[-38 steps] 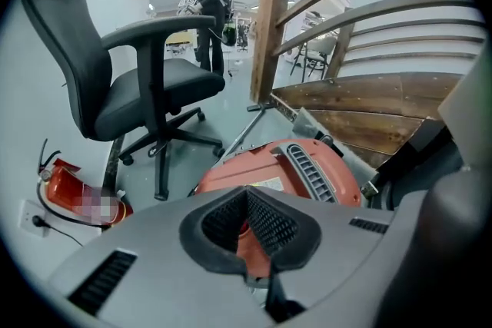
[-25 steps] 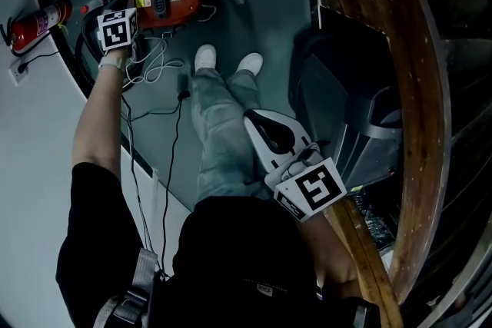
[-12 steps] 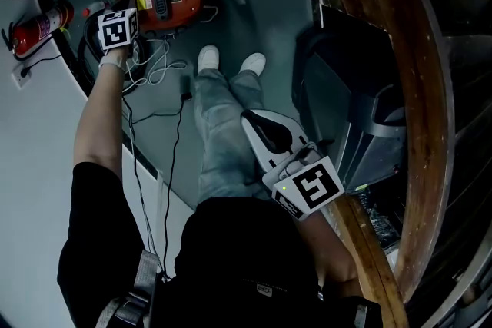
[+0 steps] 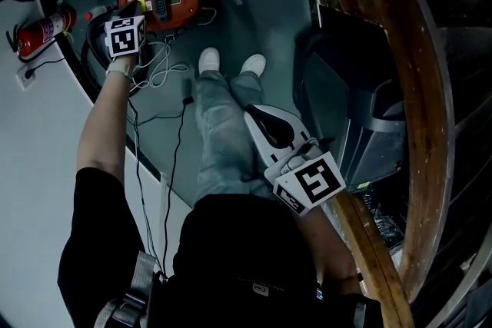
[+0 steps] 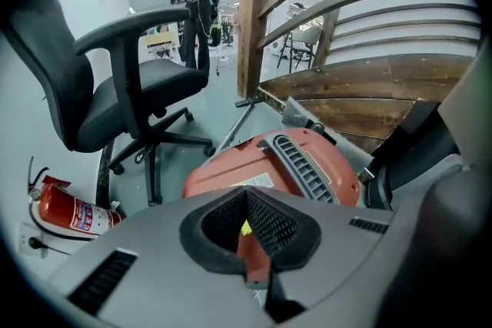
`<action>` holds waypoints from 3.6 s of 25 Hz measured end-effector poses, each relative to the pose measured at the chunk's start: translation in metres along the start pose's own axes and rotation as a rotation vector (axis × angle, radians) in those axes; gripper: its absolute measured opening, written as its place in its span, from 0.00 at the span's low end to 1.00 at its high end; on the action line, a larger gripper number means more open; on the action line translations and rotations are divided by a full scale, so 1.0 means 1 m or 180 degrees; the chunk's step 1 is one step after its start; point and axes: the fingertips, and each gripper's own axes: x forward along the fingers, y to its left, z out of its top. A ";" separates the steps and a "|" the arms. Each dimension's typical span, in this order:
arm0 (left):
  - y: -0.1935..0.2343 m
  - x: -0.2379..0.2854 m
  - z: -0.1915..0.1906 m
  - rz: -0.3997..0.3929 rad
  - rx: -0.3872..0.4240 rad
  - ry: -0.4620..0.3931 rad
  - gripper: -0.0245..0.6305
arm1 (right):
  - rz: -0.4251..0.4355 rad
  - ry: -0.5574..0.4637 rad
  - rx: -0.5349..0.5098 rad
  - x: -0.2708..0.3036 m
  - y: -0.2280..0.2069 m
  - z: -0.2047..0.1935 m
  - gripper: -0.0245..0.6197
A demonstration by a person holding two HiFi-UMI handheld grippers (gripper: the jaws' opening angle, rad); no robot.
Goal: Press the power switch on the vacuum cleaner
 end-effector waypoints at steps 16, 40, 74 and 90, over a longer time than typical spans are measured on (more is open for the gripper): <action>-0.094 -0.111 0.071 -0.0199 0.0396 -0.0244 0.06 | -0.0230 -0.0322 0.0093 -0.047 -0.003 0.027 0.09; -0.290 -0.399 0.245 -0.1126 0.1180 -0.1076 0.06 | -0.0453 -0.1219 -0.0112 -0.189 0.025 0.137 0.09; -0.401 -0.672 0.337 -0.1965 0.0840 -0.2572 0.06 | -0.0339 -0.2399 -0.0698 -0.392 0.088 0.234 0.09; -0.387 -0.666 0.339 -0.1886 0.0777 -0.2560 0.06 | -0.0300 -0.2440 -0.0963 -0.390 0.105 0.247 0.09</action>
